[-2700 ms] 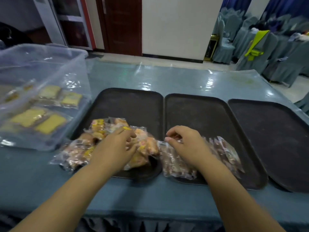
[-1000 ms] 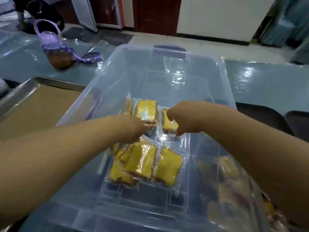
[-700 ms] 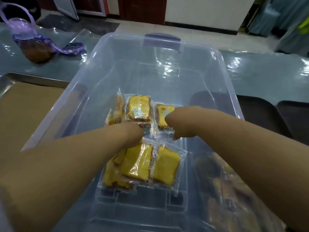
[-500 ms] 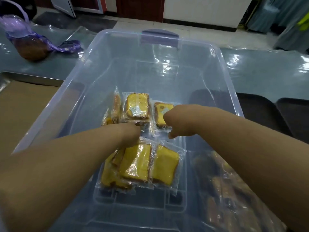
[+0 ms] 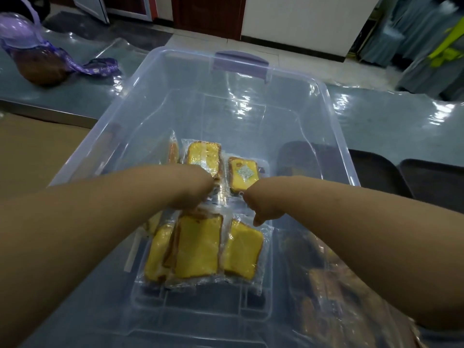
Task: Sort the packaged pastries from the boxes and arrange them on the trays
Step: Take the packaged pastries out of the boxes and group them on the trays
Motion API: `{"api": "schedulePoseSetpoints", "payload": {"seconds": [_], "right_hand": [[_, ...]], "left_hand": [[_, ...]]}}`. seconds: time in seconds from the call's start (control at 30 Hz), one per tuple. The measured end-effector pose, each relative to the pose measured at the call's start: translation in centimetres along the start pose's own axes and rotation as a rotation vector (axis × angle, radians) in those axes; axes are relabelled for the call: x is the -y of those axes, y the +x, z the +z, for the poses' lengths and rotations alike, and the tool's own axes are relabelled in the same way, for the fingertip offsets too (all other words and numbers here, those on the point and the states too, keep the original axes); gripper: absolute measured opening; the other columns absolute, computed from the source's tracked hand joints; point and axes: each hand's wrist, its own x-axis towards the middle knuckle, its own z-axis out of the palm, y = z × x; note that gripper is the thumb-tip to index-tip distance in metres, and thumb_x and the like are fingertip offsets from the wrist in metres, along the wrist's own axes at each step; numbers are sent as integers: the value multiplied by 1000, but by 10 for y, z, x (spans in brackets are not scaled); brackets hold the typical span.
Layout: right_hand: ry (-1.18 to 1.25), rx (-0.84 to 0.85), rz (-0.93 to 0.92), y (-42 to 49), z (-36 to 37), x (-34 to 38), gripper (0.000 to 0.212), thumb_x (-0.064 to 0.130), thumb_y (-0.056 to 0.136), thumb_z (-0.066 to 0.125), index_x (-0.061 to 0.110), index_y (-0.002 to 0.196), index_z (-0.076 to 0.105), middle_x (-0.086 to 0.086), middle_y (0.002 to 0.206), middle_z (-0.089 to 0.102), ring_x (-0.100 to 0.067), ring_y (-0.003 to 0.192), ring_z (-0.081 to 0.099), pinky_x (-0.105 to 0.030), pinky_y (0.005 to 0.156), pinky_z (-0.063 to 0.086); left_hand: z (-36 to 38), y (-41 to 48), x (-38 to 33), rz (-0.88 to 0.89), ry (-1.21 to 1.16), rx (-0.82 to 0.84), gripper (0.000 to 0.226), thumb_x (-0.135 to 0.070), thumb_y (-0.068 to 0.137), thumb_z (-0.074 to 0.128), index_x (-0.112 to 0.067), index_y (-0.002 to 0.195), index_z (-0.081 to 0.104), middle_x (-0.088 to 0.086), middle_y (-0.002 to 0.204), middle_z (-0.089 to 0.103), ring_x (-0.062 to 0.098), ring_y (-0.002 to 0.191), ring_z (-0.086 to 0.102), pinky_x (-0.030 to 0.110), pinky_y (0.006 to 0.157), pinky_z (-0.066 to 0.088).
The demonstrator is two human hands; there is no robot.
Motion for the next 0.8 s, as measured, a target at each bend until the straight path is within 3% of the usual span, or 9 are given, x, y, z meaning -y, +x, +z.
{"api": "schedulePoseSetpoints", "payload": {"seconds": [0.1, 0.2, 0.3, 0.4, 0.5, 0.57, 0.8], "right_hand": [[-35, 41, 14, 7, 5, 3, 55, 29, 91, 61, 2, 136, 44, -13, 120, 60, -27, 109, 57, -33, 91, 46], [-108, 39, 6, 24, 14, 4, 39, 26, 94, 57, 3, 125, 55, -10, 113, 62, -24, 102, 59, -32, 87, 48], [-132, 61, 4, 45, 23, 6, 33, 19, 97, 51, 3, 125, 56, -11, 118, 61, -25, 104, 60, -33, 87, 48], [-138, 98, 8, 57, 33, 9, 32, 12, 96, 49, 1, 125, 54, -14, 120, 59, -26, 106, 59, -34, 88, 48], [-75, 63, 10, 62, 38, 14, 35, 5, 94, 48, 0, 129, 49, -15, 121, 57, -27, 107, 58, -32, 87, 48], [-5, 31, 23, 64, 40, 19, 39, 1, 92, 49, 1, 130, 46, -15, 121, 57, -28, 106, 58, -35, 89, 51], [111, 7, 66, 71, 37, 18, 22, 9, 93, 53, 2, 114, 58, -11, 102, 59, -25, 94, 58, -34, 86, 51]], "left_hand": [[-17, -19, 6, -15, 84, -31, 15, -8, 90, 54, -13, 104, 55, 1, 91, 50, 17, 81, 47, 24, 67, 38], [-24, -28, 16, -68, 145, -53, 13, -8, 90, 54, -14, 102, 54, 1, 93, 50, 18, 81, 48, 24, 67, 39], [-20, -27, 24, -101, 115, -69, 20, -8, 91, 53, -12, 111, 53, 3, 100, 53, 17, 78, 48, 24, 63, 37], [-19, -22, 29, -88, -2, -105, 33, -3, 90, 51, -16, 119, 47, -2, 86, 45, 10, 66, 41, 21, 50, 29], [-19, -19, 34, -99, -8, -93, 34, -3, 89, 54, -13, 121, 53, 0, 93, 47, 13, 72, 44, 18, 47, 26], [-18, -16, 37, -109, -7, -75, 32, -4, 88, 54, -11, 119, 57, 1, 94, 45, 10, 63, 37, 16, 46, 25], [-18, -10, 42, -100, -55, -87, 27, -1, 85, 54, -11, 109, 61, -1, 80, 43, 8, 55, 32, 17, 48, 27]]}}
